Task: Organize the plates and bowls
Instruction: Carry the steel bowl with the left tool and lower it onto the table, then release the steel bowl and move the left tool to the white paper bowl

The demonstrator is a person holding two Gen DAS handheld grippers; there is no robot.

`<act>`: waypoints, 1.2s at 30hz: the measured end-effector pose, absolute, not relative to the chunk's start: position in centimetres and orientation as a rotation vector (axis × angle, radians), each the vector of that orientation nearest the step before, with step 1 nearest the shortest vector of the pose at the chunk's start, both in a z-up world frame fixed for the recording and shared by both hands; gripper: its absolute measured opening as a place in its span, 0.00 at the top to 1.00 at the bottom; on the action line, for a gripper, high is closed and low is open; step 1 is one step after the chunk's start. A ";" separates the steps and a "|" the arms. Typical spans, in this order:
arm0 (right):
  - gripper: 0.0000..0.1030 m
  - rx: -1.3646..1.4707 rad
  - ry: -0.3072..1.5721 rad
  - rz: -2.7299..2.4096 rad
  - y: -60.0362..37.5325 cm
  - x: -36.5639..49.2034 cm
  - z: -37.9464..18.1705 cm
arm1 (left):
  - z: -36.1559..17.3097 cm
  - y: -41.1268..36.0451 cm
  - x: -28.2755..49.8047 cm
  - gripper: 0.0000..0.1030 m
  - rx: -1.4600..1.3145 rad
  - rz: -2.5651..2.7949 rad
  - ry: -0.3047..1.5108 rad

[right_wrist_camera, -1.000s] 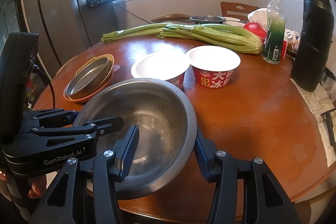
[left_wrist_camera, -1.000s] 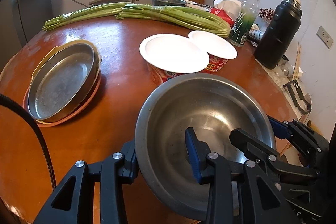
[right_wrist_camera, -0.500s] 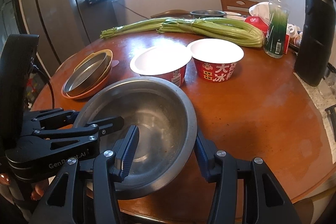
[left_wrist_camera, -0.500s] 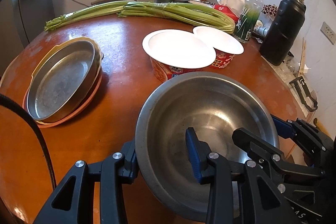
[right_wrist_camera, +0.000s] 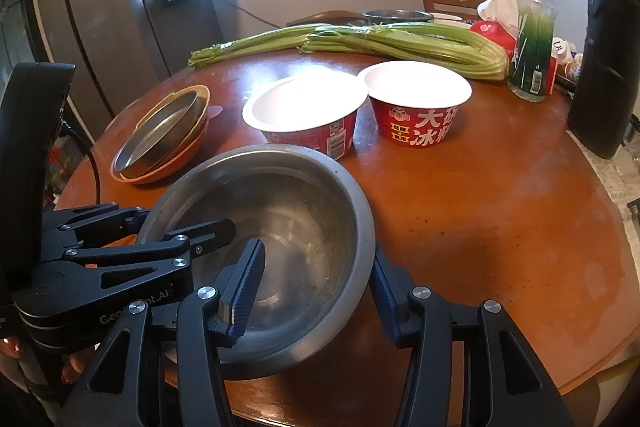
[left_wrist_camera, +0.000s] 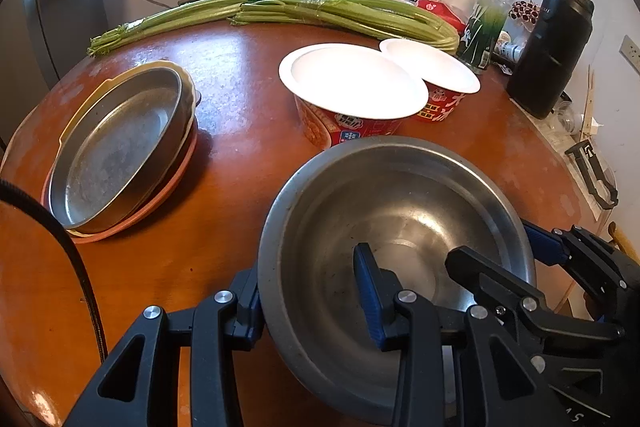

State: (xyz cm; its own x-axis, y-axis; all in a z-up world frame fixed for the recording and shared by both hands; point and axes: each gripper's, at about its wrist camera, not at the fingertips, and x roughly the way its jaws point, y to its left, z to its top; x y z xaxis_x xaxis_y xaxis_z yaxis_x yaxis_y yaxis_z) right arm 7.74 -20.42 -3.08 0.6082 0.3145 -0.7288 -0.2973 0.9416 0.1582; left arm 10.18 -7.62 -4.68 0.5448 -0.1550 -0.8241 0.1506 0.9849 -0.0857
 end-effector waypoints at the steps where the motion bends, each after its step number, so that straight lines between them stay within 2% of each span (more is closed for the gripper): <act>1: 0.48 0.020 0.846 0.353 -20.4 7.7 -3.1 | -4.7 -7.6 10.2 0.62 -0.004 -0.181 0.975; 25: 0.47 0.066 0.827 0.347 -21.2 7.7 -2.5 | -3.5 -6.9 9.8 0.62 -0.023 -0.162 0.936; 36: 0.42 0.077 0.781 0.314 -22.1 7.2 -1.1 | -2.4 -6.3 9.4 0.61 -0.027 -0.157 0.904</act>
